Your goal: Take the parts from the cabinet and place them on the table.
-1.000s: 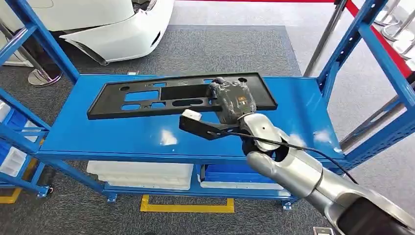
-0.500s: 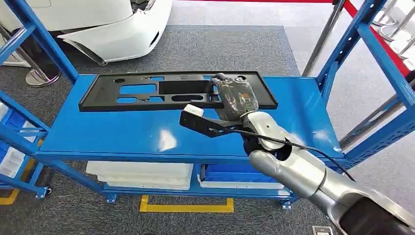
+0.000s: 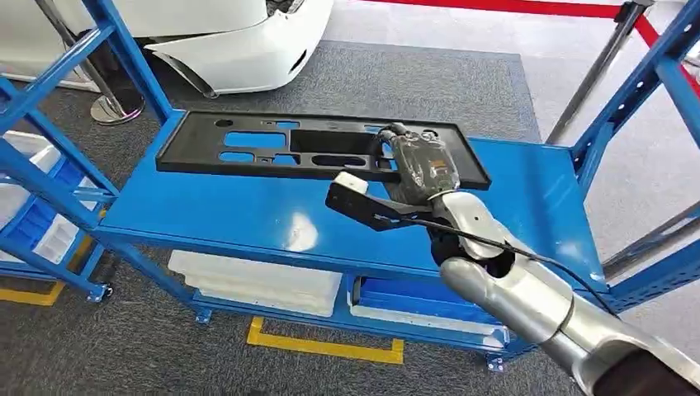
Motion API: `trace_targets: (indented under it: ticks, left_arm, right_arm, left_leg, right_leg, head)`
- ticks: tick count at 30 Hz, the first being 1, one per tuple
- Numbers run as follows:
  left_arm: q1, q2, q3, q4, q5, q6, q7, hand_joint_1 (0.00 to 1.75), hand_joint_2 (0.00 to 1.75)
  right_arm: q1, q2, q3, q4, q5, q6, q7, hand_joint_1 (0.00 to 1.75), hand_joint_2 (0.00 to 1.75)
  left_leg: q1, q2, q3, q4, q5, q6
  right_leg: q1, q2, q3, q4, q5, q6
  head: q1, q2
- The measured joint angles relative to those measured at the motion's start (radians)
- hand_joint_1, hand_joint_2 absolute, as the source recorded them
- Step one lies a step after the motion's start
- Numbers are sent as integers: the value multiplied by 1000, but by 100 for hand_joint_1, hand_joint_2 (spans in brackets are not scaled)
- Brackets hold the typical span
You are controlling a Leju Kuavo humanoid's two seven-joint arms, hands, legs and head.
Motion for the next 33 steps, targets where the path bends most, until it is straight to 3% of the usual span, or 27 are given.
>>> trace_targets:
  ticks: [2,3,4,5,7,8,9,10,11,13,14,15,18,19,20,22,23,24,25,27,28,29,30,33]
  left_arm:
    - [2,0,0,0,0,0,0,0,175]
    - [3,1,0,0,0,0,0,0,175]
    - [3,1,0,0,-1,0,0,0,175]
    - [1,1,0,0,-2,0,0,0,175]
    - [0,1,0,0,-2,0,0,0,175]
    - [0,1,0,0,-2,0,0,0,175]
    - [0,1,0,0,-2,0,0,0,175]
    - [0,1,0,0,-2,0,0,0,175]
    - [1,1,0,0,-2,-1,0,0,175]
    - [5,1,0,0,-2,-4,5,0,175]
    - [5,1,0,0,-3,-5,7,0,175]
    - [6,1,0,0,-3,-5,8,0,175]
    - [6,1,0,-1,-5,-13,8,0,175]
    - [6,0,0,-2,-6,-15,8,0,175]
    - [6,1,0,-3,-8,-18,8,0,175]
    - [4,0,0,-3,-9,-19,8,0,175]
    - [4,0,0,-3,-10,-19,8,0,175]
    - [4,0,0,-3,-10,-20,8,0,175]
    - [4,0,0,-3,-11,-20,7,0,175]
    - [4,0,0,-3,-12,-21,7,0,175]
    - [4,1,0,-3,-12,-21,7,0,175]
    - [3,2,0,-3,-13,-21,6,0,175]
    - [2,2,0,-3,-14,-21,6,0,175]
    - [4,2,0,-2,-14,-23,6,0,175]
  right_arm:
    - [0,-1,0,-2,0,0,0,175,175]
    - [-1,-2,0,-2,0,0,2,175,175]
    - [-3,-2,0,-4,0,0,2,175,175]
    - [-3,-2,0,-8,0,-1,2,175,175]
    - [-3,-2,-1,-10,0,-1,2,175,175]
    - [-2,-3,-1,-10,0,-1,2,175,175]
    - [-2,-3,-1,-10,0,-1,2,175,175]
    - [-2,-3,-1,-11,-2,-1,2,175,175]
    - [-3,-3,-1,-11,-3,-1,2,175,175]
    - [-3,-3,-1,-12,-6,-2,3,175,175]
    - [-3,-4,-2,-16,-6,-2,5,175,175]
    - [-3,-5,-4,-16,-6,-3,5,175,175]
    - [-2,-8,-4,-18,-9,-5,8,175,175]
    - [0,-13,-4,-19,-9,-6,11,175,175]
    - [0,-16,-4,-21,-10,-7,15,175,175]
    - [2,-21,-5,-26,-10,-8,20,175,175]
    - [5,-24,-5,-28,-10,-8,23,175,175]
    - [8,-26,-5,-30,-11,-8,27,175,175]
    - [11,-29,-5,-31,-12,-9,31,175,175]
    - [13,-34,-6,-34,-18,-11,42,175,175]
    - [14,-36,-7,-37,-19,-13,45,175,175]
    - [14,-38,-9,-39,-20,-15,47,175,175]
    - [15,-38,-11,-45,-21,-17,49,175,175]
    - [20,-40,-13,-45,-21,-21,52,175,175]
  left_leg:
    - [1,-8,-9,-4,12,-16]
    - [3,-10,-14,-1,9,-22]
    - [5,2,-27,24,-20,-24]
    - [3,14,-46,77,-70,-24]
    - [0,19,-90,225,-161,-26]
    - [-3,19,-103,289,-188,-24]
    - [-6,19,-97,306,-186,-20]
    - [-9,20,-75,289,-169,-14]
    - [-13,20,-30,228,-133,-4]
    - [-23,21,85,57,-79,19]
    - [-26,24,110,-6,-107,28]
    - [-27,25,113,-24,-96,23]
    - [-36,24,101,-42,-63,37]
    - [-27,27,101,-59,-41,40]
    - [-28,27,88,-67,-26,45]
    - [-26,28,59,-66,-6,50]
    - [-26,28,46,-65,4,50]
    - [-25,28,32,-62,12,49]
    - [-24,29,17,-58,21,47]
    - [-19,30,-16,-41,34,40]
    - [-17,30,-30,-29,37,35]
    - [-21,31,-44,-18,39,31]
    - [-22,32,-49,-9,43,26]
    - [-24,32,-53,-10,64,6]
  right_leg:
    - [4,-6,-9,3,0,-12]
    - [2,-13,-19,-7,8,-26]
    - [4,-16,-21,-8,16,-39]
    - [6,-19,-29,-9,22,-49]
    - [15,-26,-43,-8,33,-58]
    - [21,-30,-53,-8,40,-62]
    - [27,-33,-61,-8,47,-64]
    - [32,-35,-69,-8,53,-65]
    - [37,-36,-78,-8,61,-67]
    - [44,-36,-92,-8,75,-68]
    - [46,-38,-99,-8,84,-64]
    - [43,-42,-101,-10,93,-59]
    - [34,-46,-102,-26,124,-38]
    - [35,-37,-109,-21,107,-34]
    - [33,-28,-118,2,58,-26]
    - [29,-26,-149,134,-59,-17]
    - [25,-26,-160,203,-92,-13]
    - [23,-26,-162,249,-90,-9]
    - [21,-26,-151,262,-64,-5]
    - [14,-27,-76,179,13,3]
    - [10,-31,-15,94,22,7]
    - [11,-37,31,17,-17,10]
    - [19,-31,55,-28,-36,-10]
    - [18,-30,37,-24,-24,-34]
  head:
    - [-12,0]
    - [-10,0]
    - [-13,0]
    - [-23,0]
    - [-40,0]
    - [-44,0]
    - [-47,0]
    - [-47,0]
    - [-49,0]
    - [-49,0]
    - [-47,0]
    - [-40,0]
    - [-47,0]
    - [-47,0]
    - [-42,0]
    - [-26,0]
    - [-20,0]
    - [-17,0]
    - [-13,0]
    - [-3,0]
    - [1,0]
    - [10,0]
    - [16,0]
    - [7,0]
